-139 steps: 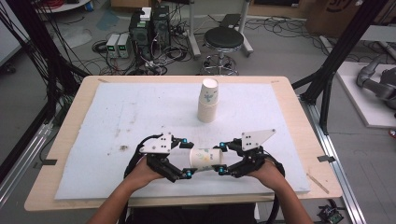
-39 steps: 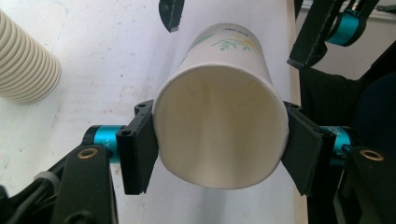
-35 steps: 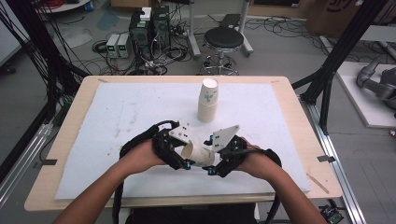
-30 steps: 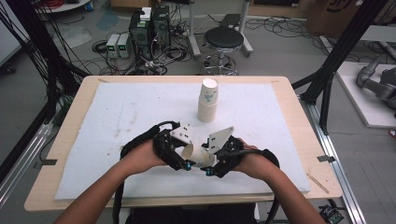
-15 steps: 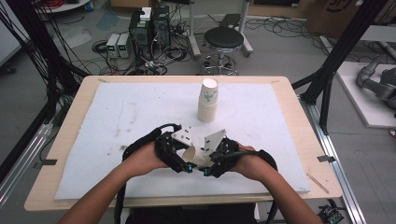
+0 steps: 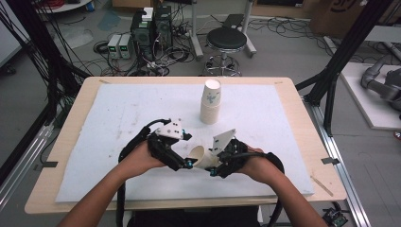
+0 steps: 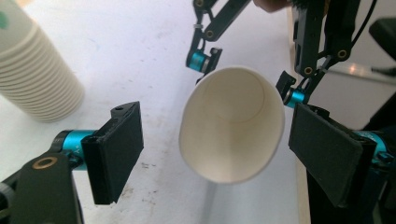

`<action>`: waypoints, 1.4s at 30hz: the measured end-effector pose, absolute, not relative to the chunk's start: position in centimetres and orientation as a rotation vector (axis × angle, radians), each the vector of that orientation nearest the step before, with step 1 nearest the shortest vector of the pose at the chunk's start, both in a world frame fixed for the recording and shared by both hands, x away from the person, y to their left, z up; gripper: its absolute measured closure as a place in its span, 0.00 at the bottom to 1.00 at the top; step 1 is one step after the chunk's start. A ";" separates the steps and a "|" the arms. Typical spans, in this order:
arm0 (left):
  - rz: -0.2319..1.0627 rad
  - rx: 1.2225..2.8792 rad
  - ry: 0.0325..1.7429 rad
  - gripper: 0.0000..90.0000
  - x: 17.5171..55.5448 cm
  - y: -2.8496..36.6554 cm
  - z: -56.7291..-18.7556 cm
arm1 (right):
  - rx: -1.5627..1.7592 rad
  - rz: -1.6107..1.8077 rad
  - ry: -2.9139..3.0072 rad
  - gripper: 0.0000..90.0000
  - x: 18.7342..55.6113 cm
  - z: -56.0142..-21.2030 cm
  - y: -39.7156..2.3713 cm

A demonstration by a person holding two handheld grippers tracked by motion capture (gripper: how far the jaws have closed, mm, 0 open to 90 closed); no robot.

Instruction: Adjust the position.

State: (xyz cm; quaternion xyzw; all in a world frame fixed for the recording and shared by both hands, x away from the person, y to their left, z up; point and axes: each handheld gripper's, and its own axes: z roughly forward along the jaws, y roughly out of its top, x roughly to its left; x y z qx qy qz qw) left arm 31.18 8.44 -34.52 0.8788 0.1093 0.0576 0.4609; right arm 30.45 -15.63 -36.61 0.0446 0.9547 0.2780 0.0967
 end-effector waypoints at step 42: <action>0.386 1.726 0.601 0.19 30.9 14.8 -41.6 | 0.728 1.464 2.173 0.40 29.4 -40.1 -27.3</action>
